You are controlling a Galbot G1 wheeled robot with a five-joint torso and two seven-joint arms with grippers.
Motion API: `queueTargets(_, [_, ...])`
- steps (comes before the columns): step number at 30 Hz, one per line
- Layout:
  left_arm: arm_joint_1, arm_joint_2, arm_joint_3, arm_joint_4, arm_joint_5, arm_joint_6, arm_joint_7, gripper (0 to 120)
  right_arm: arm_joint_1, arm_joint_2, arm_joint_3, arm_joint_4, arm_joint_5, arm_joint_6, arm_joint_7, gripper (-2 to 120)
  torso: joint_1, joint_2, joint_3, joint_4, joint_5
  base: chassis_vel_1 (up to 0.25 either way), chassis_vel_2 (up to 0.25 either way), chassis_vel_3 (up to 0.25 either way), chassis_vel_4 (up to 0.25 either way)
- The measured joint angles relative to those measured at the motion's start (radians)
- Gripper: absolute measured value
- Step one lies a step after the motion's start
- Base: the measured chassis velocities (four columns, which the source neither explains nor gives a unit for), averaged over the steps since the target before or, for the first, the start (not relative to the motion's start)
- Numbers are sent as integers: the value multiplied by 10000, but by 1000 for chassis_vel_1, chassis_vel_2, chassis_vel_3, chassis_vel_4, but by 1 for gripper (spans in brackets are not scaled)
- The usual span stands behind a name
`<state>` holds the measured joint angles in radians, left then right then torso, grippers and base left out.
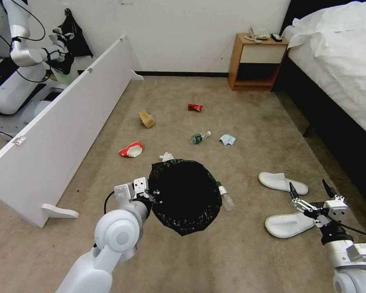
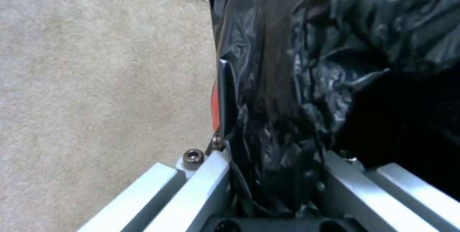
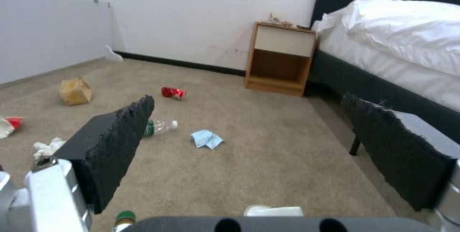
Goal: Pick up the trash bin, then pick up the garbage from the floor and place it into the trash bin.
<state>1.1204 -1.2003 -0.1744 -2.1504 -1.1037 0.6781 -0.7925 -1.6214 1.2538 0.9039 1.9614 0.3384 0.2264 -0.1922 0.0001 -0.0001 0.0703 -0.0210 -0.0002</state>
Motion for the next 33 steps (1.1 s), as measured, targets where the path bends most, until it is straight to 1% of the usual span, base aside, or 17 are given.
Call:
queueTargets(11, [72, -32, -48, -21, 42, 0, 49, 0, 14, 8, -45, -20, 43, -79, 7, 100, 0, 0, 2, -2, 1, 10, -2, -1, -1])
queueTargets(24, [77, -64, -59, -5, 85, 1, 105, 0, 52, 14, -66, -119, -31, 21, -35, 100, 0, 2, 3, -1, 1, 0, 0, 0, 0])
queueTargets(33, [167, -143, -143, 9, 149, 1, 141, 0, 83, -113, -164, -124, 26, -37, -35, 100, 1, 2, 3, -2, 2, 0, 0, 0, 0])
